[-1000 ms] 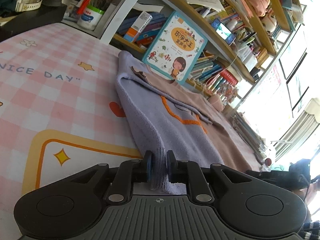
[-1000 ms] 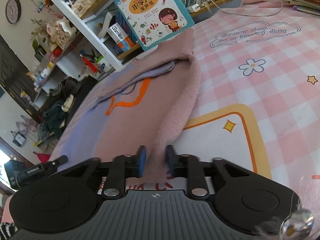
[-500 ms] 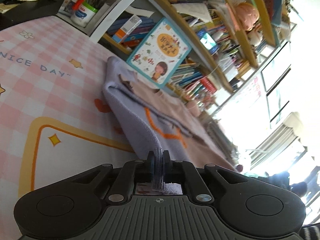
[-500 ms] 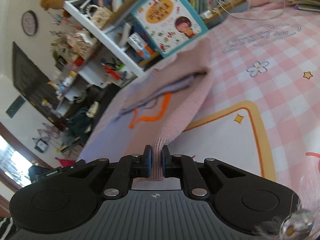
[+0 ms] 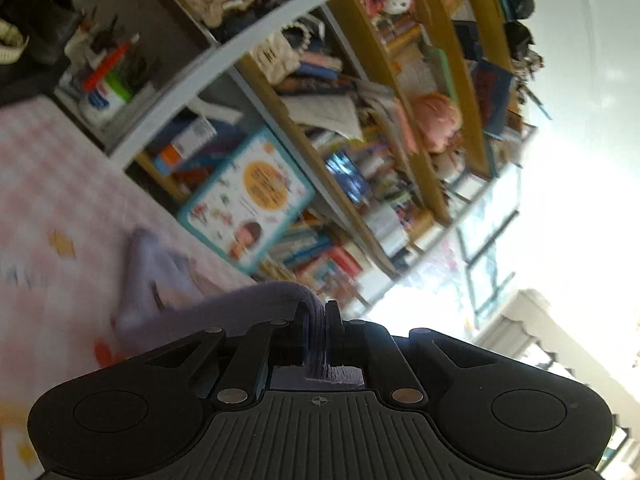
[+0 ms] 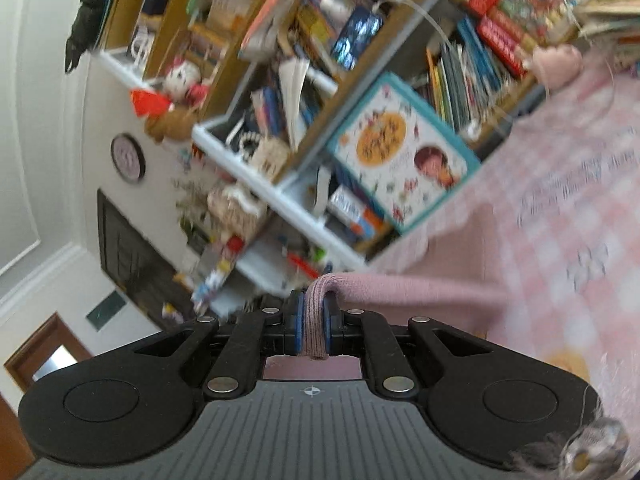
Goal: Fold clothes
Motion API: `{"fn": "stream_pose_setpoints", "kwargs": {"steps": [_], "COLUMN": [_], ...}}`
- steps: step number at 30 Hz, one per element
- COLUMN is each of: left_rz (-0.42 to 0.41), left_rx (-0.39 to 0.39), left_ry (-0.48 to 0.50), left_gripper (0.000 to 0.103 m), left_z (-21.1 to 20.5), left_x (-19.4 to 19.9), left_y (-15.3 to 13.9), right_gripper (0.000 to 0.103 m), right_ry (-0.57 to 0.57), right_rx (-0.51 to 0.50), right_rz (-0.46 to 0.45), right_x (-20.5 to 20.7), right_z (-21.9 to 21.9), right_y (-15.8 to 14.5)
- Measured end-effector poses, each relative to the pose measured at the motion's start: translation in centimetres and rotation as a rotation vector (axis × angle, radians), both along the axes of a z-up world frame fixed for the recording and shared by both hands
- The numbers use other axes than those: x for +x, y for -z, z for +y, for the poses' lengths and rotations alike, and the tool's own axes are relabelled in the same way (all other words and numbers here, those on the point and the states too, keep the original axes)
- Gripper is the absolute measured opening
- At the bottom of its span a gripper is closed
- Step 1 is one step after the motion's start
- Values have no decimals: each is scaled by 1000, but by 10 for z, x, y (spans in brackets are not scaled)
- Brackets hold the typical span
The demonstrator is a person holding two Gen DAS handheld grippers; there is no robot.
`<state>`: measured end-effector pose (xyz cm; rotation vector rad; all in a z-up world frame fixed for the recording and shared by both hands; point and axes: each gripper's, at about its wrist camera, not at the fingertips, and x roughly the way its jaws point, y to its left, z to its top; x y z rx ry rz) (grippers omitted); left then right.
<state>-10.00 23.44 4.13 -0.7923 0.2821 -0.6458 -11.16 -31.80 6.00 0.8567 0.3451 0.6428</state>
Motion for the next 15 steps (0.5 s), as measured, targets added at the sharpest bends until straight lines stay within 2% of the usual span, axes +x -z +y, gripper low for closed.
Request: {"fn": "stream_pose_setpoints", "kwargs": {"steps": [6, 15], "left_rz": [68, 226], "left_rx": [52, 127], "left_ry": [-68, -139], "left_gripper": [6, 6], "left_z": [-9, -13], "left_x": [60, 128], "left_y": [-8, 19], "right_gripper": [9, 9], "right_ry": [52, 91], "right_rx": [21, -18], "right_rz": [57, 193], "right_x": [61, 143], "right_z": [3, 15], "right_y": [9, 41]}}
